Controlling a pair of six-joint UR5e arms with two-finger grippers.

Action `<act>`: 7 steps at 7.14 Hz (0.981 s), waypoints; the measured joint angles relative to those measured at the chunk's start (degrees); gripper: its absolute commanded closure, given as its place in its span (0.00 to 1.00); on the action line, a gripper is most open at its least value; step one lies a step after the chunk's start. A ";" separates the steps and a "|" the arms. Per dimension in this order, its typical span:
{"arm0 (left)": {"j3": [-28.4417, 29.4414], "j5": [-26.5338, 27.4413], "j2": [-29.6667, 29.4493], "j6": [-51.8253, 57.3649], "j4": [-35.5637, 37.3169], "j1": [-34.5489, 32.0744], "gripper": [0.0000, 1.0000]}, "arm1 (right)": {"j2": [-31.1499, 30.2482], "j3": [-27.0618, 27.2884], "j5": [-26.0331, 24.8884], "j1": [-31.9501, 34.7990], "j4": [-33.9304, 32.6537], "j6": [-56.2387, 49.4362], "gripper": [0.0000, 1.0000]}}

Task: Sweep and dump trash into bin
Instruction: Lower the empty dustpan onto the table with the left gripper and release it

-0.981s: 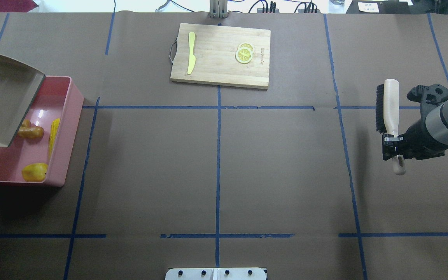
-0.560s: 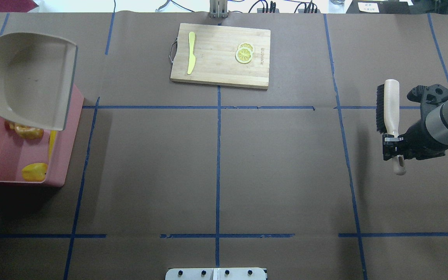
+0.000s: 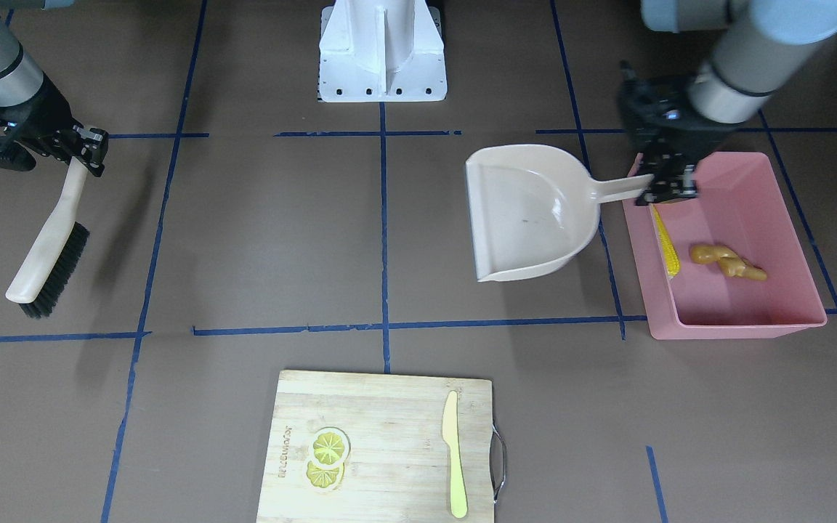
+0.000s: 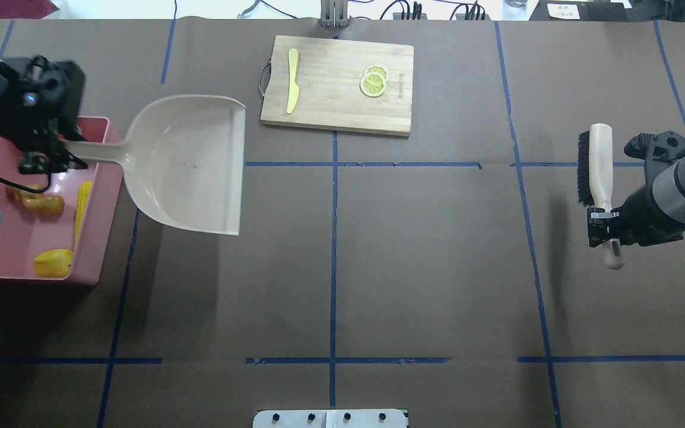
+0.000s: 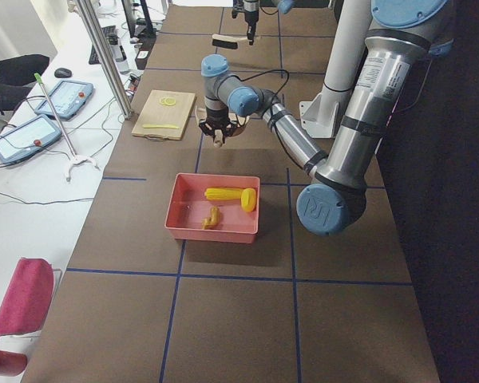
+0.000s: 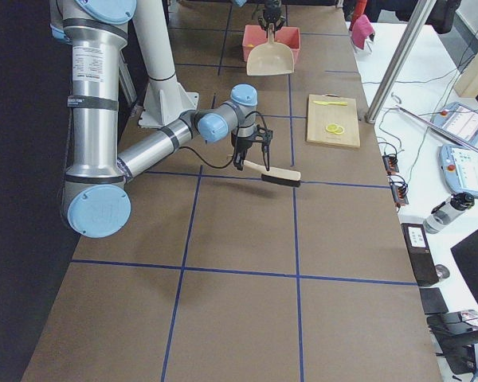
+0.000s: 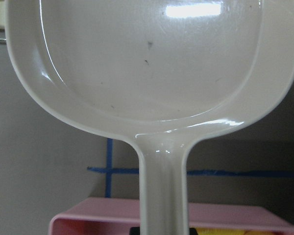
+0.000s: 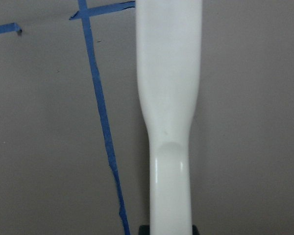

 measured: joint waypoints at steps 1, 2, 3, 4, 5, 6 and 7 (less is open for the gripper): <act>2.81 1.53 -1.93 -2.23 0.09 3.24 0.89 | -0.12 -0.40 -0.01 -0.06 0.55 0.00 0.99; 5.64 2.19 -3.58 -4.32 -0.12 5.17 0.88 | -0.16 -0.71 -0.01 -0.31 0.91 0.06 0.99; 7.35 2.44 -4.99 -7.14 -0.29 7.04 0.87 | -0.18 -1.01 -0.01 -0.78 1.25 0.23 0.99; 7.99 2.53 -5.93 -9.63 -0.41 8.75 0.86 | -0.18 -1.32 -0.01 -1.10 1.77 0.37 0.99; 8.39 2.68 -6.37 -10.85 -0.83 9.99 0.86 | -0.19 -1.63 -0.03 -1.33 2.56 0.53 0.99; 8.84 2.88 -6.52 -11.29 -1.98 10.85 0.86 | -0.19 -1.80 -0.07 -1.50 3.07 0.66 0.99; 9.17 3.34 -6.52 -11.44 -3.20 11.70 0.86 | -0.19 -1.89 -0.11 -1.60 3.29 0.71 0.99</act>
